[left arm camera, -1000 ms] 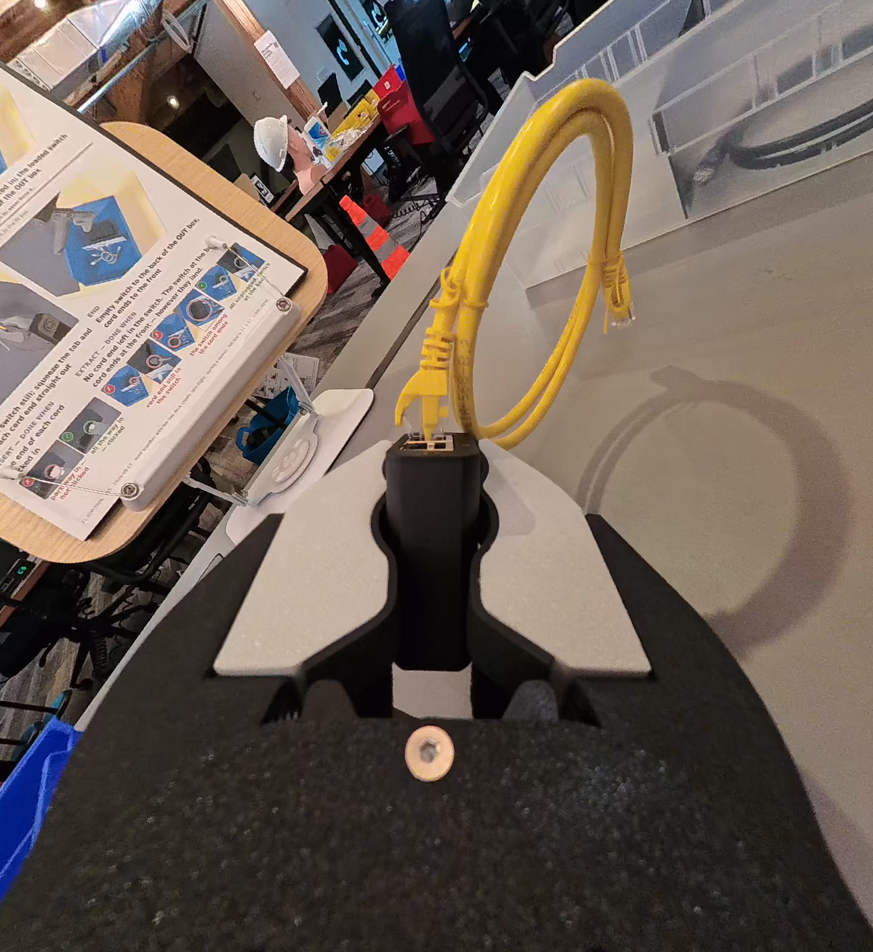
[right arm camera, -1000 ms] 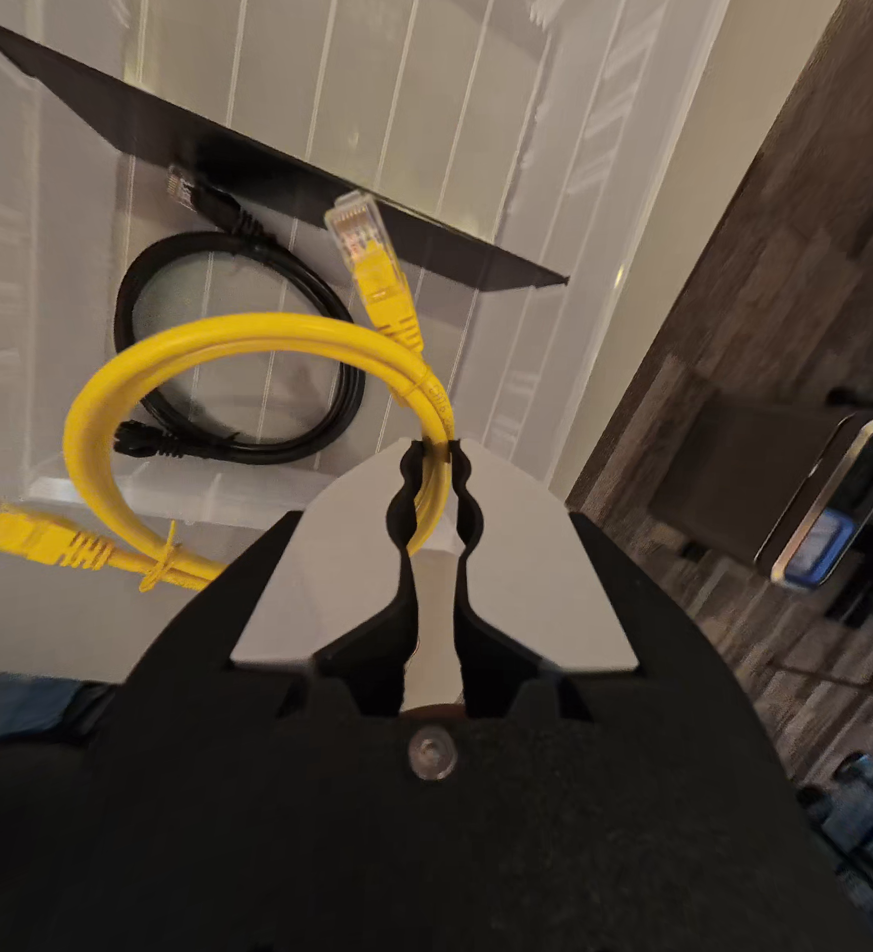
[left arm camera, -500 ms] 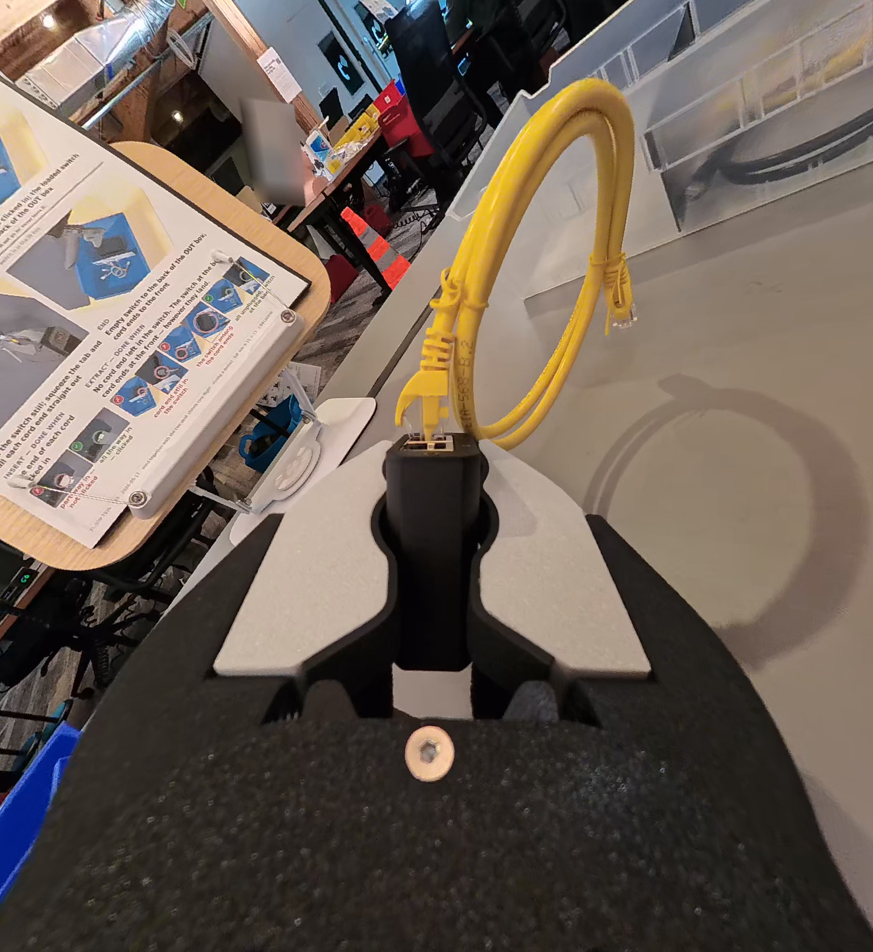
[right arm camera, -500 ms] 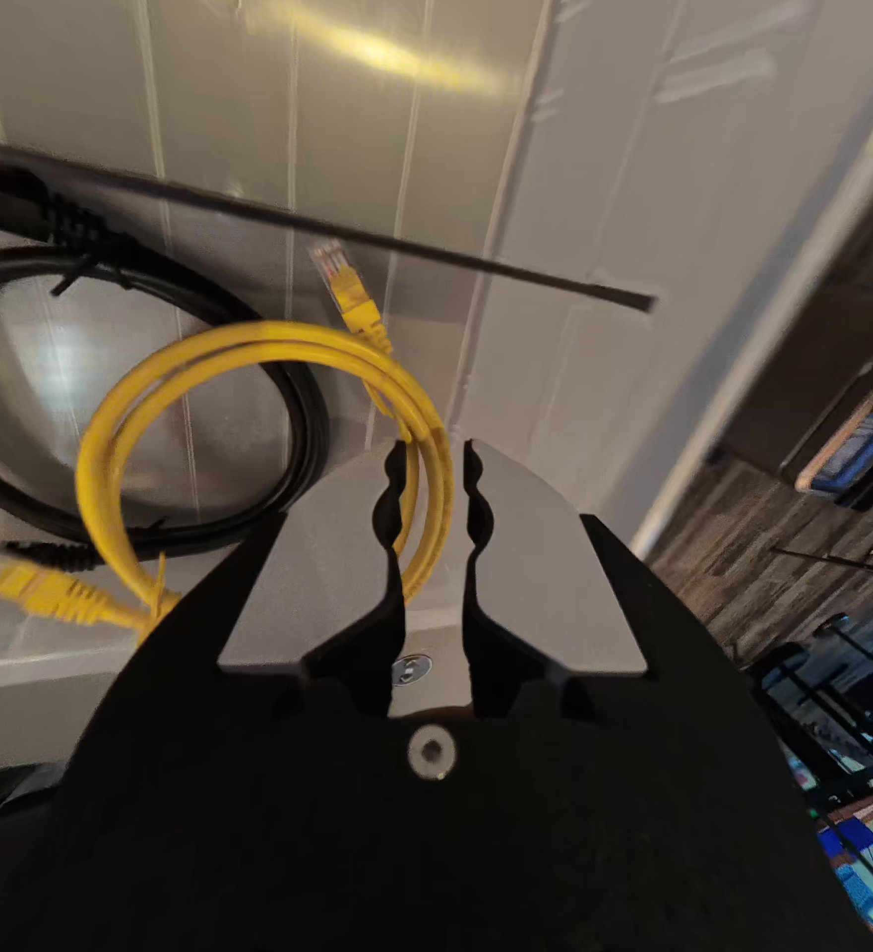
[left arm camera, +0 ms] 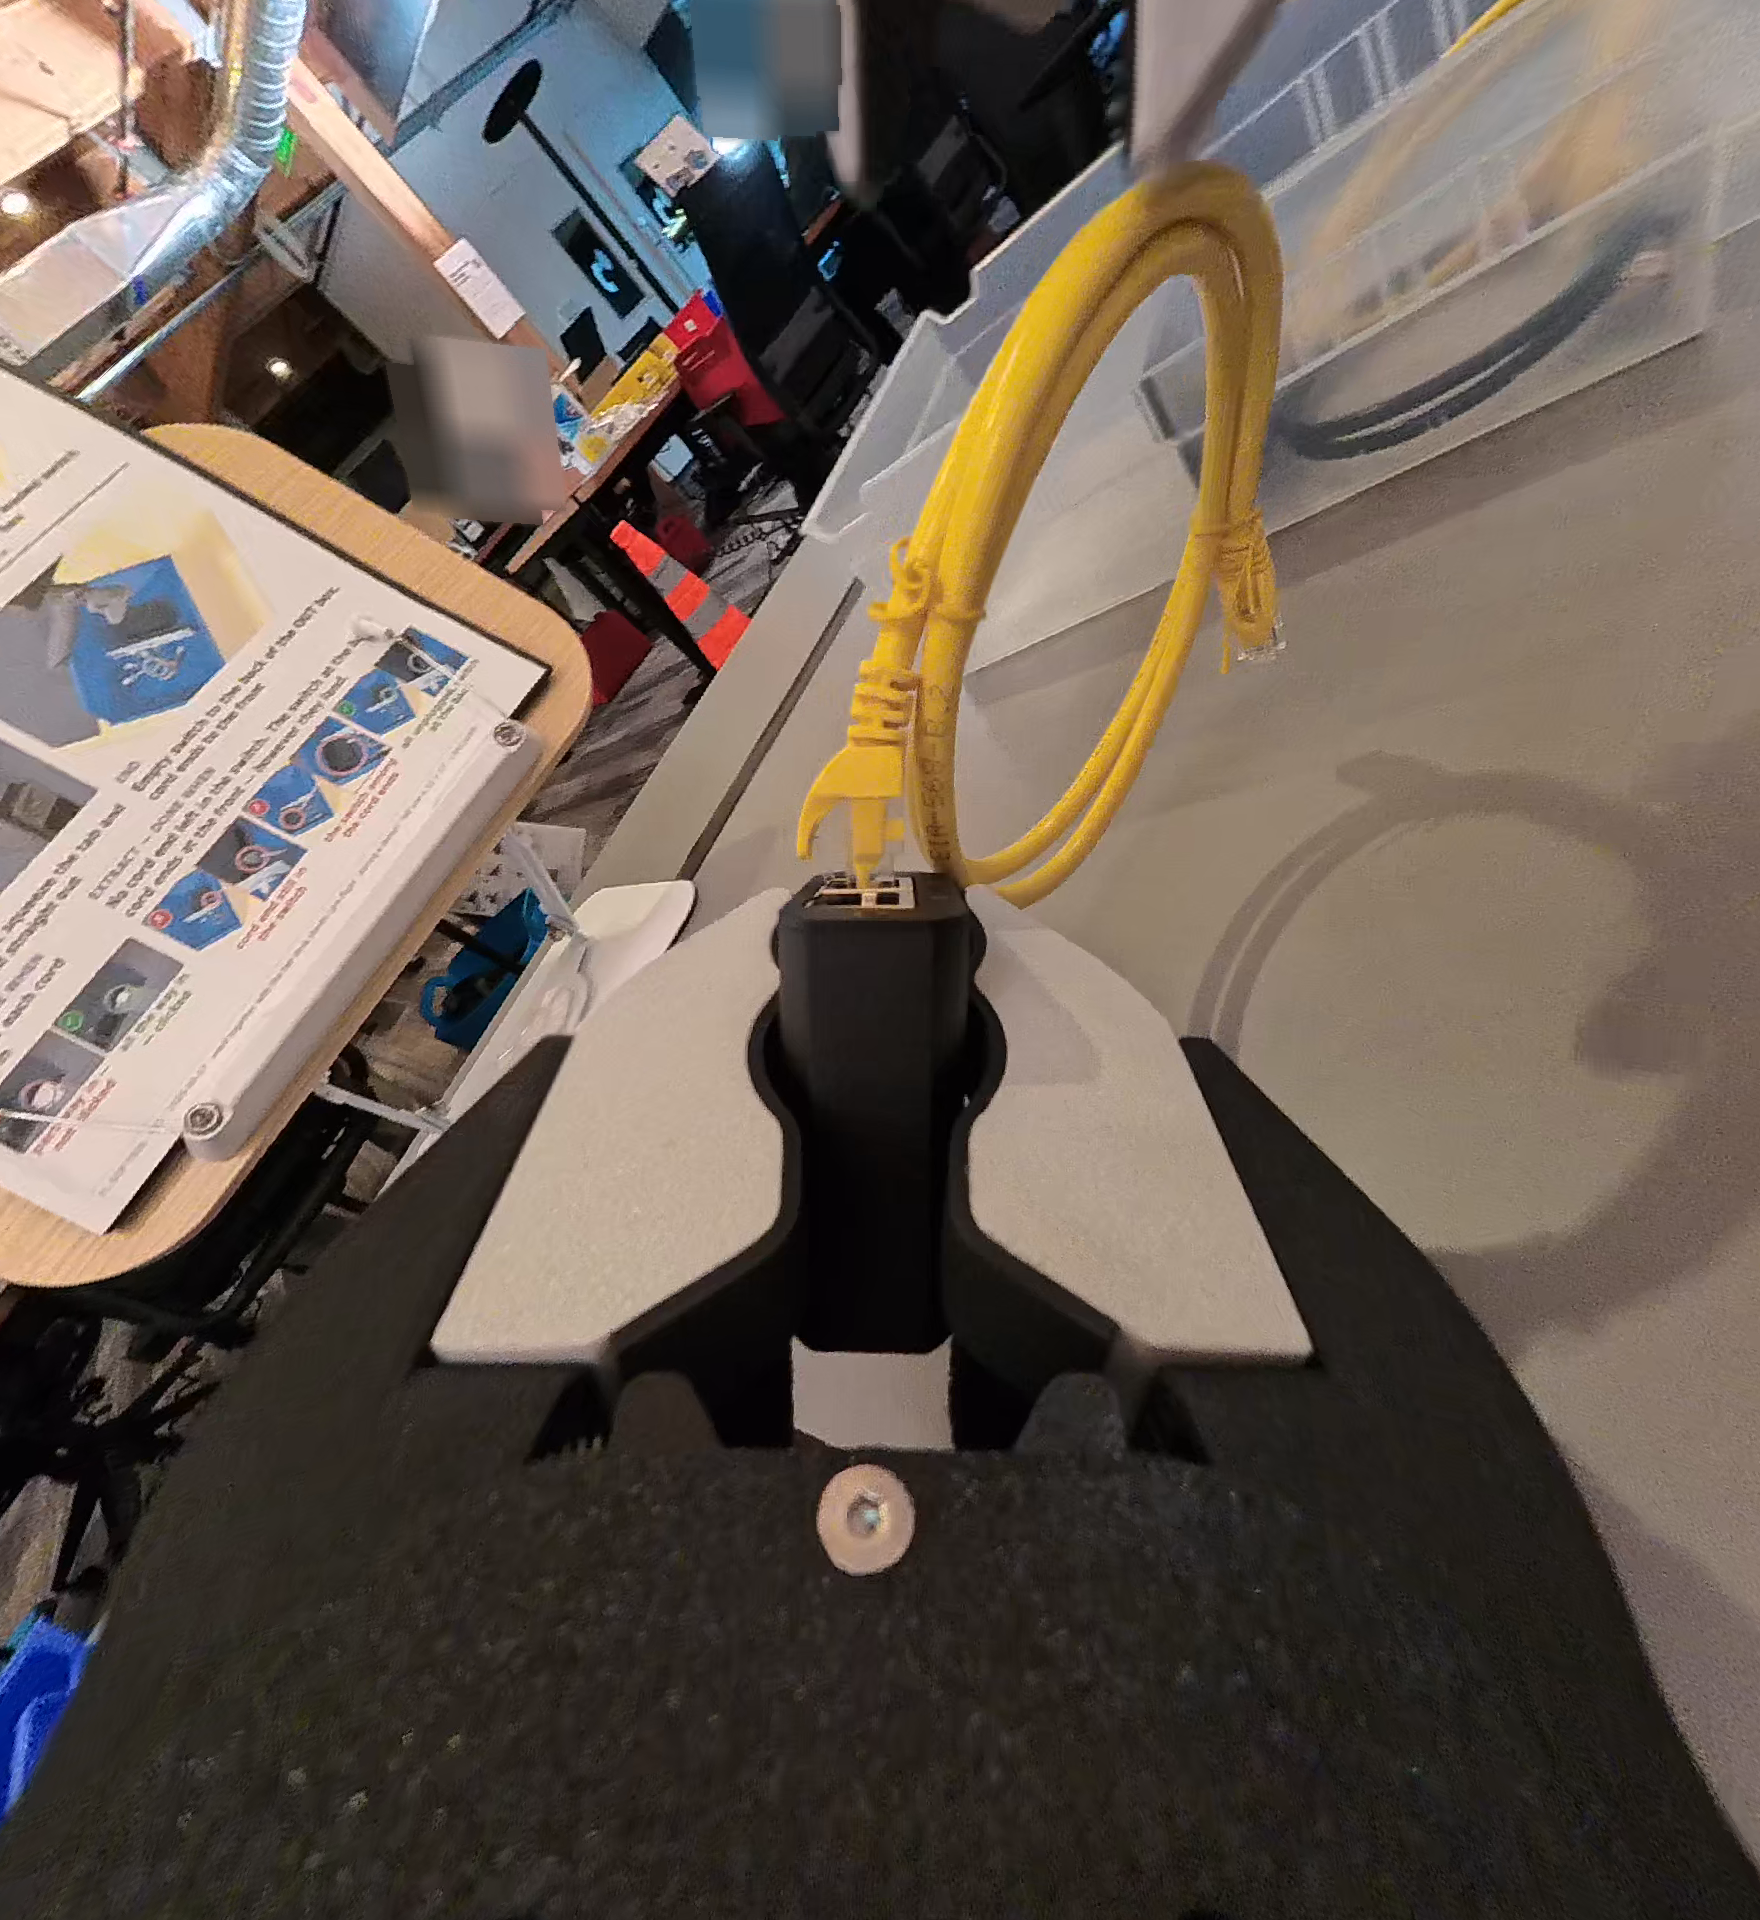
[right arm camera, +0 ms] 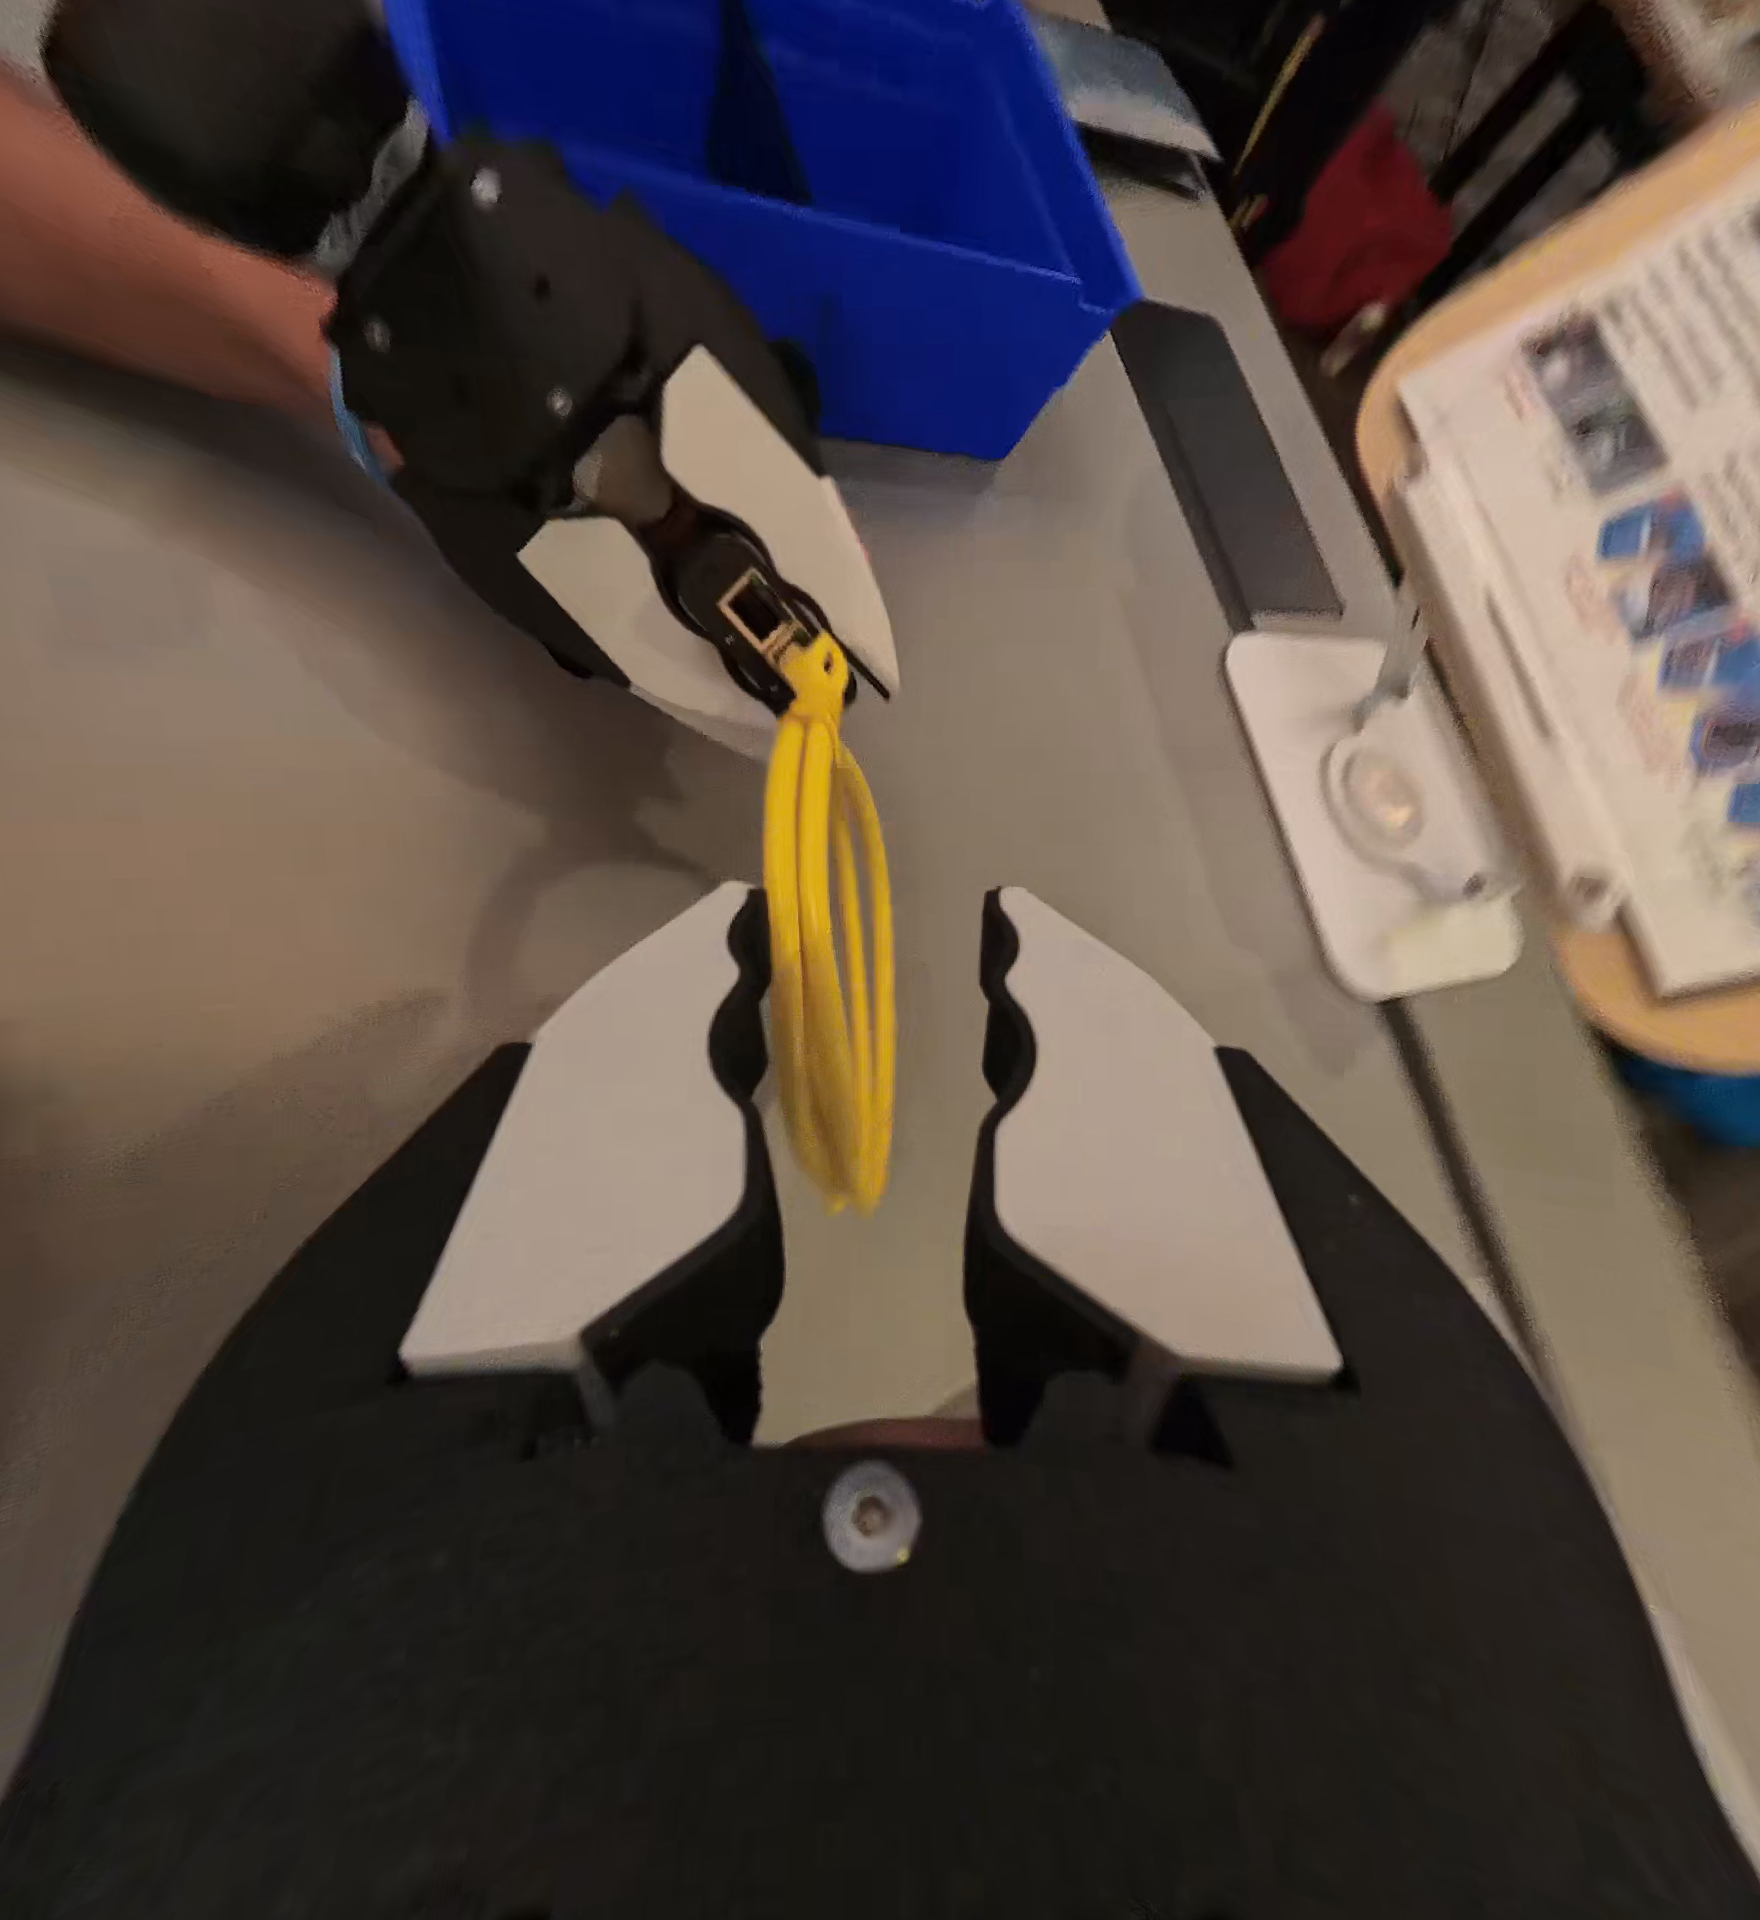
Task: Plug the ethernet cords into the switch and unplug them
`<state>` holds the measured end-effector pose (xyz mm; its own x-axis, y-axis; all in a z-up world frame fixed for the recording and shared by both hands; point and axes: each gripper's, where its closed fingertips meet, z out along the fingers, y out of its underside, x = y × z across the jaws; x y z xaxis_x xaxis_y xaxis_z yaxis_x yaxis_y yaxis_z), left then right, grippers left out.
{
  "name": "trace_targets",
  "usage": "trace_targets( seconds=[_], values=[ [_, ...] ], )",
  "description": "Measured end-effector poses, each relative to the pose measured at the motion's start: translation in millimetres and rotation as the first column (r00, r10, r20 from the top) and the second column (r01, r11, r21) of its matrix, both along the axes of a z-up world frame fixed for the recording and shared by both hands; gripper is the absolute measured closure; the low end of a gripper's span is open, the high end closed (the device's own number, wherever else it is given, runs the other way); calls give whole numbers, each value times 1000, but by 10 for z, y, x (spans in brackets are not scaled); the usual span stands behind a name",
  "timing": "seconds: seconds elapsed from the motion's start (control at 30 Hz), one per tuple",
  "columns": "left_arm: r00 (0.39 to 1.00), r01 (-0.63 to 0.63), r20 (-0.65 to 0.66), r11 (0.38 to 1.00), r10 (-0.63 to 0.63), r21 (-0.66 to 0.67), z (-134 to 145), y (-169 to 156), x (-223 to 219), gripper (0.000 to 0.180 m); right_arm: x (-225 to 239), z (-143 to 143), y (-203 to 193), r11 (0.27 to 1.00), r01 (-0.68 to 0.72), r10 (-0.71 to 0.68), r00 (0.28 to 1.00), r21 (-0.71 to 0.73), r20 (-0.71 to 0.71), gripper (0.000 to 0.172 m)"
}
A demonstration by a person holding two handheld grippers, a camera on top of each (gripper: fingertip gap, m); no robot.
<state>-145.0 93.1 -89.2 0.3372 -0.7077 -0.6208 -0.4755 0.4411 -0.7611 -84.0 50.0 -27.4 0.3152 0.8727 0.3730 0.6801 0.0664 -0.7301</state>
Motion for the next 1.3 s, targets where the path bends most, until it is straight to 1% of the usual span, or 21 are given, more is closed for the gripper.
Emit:
trace_targets(
  seconds=[0.07,0.13,0.2,0.27,0.33,0.4,0.47,0.63,0.73,0.87,0.93,1.03,1.13,1.17,1.3],
  values=[
    [1000,24,-13,1000,-24,-10,-13,-42,22,155,-233,-101,15,988,-91,74,988,126,133,138],
    [998,49,-26,999,-49,-18,-22,-87,39,155,-412,-195,16,965,-190,147,963,179,228,143],
    [998,51,-44,999,-52,-11,-25,-102,40,155,-501,-300,26,954,-255,200,933,157,301,143],
    [997,29,-72,1000,-29,1,-42,-78,28,155,-514,-379,80,952,-273,205,904,140,374,142],
    [996,18,-87,1000,-17,8,-48,-67,22,155,-532,-444,115,952,-280,207,886,124,415,143],
    [996,16,-90,1000,-14,23,-39,-69,20,155,-558,-484,141,952,-282,209,882,117,423,144],
    [996,18,-91,1000,-16,24,-39,-79,26,155,-612,-476,130,947,-299,233,891,119,390,147],
    [995,20,-96,1000,-18,17,-45,-85,26,155,-671,-442,164,937,-310,238,904,162,355,154],
    [995,20,-103,1000,-18,21,-58,-89,31,155,-670,-475,175,932,-322,242,896,169,372,157],
    [993,13,-114,999,-10,29,-70,-80,27,155,-679,-500,191,927,-332,246,890,175,383,158],
    [993,21,-113,1000,-19,20,-77,-95,36,155,-672,-504,185,916,-357,257,872,182,416,159],
    [994,37,-99,999,-37,-9,-100,-125,70,155,-632,-529,153,923,-363,269,845,126,463,159],
    [991,28,-131,1000,-28,-2,-163,-106,75,155,-616,-575,162,909,-381,250,823,169,510,159],
    [990,28,-139,1000,-29,-10,-195,-105,83,155,-604,-610,153,911,-383,254,813,153,524,160],
    [989,1,-148,1000,-4,-23,-221,-64,79,155,-604,-642,185,907,-382,247,822,175,513,160]
  ],
)
